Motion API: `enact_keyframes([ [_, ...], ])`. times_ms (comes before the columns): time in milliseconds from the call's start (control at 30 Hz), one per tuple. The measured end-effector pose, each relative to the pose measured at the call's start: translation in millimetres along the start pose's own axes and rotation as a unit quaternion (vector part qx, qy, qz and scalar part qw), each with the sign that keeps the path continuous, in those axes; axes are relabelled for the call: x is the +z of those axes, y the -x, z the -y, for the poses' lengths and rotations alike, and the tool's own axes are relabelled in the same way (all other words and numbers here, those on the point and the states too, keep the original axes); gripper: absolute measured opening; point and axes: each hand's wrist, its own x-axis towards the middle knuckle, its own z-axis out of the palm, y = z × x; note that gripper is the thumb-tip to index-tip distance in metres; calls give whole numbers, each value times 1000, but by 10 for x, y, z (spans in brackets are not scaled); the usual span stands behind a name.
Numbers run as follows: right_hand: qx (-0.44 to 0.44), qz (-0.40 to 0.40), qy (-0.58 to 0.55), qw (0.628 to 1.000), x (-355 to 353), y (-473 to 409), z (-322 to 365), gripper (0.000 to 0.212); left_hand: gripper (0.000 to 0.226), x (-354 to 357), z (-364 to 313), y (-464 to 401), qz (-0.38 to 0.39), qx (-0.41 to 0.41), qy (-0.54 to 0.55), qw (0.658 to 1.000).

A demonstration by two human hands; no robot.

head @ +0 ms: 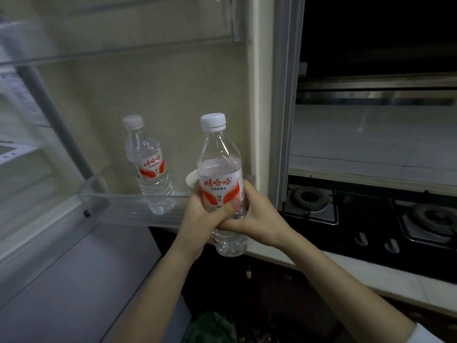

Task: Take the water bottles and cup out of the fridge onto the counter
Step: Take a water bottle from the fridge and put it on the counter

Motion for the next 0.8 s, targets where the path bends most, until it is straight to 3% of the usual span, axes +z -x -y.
enact_keyframes([
  [367,43,-56,19,997,-407,50,-206,64,70,351,222,-316,81,-18,-7,997],
  [533,68,-96,30,993,-638,212,-314,66,49,624,391,-399,132,-30,-4,991],
  [700,90,-138,43,985,-874,443,-385,66,80,928,500,-419,182,-45,-4,982],
  [800,103,-166,59,979,-992,585,-412,67,77,1121,530,-392,206,-49,-9,977],
])
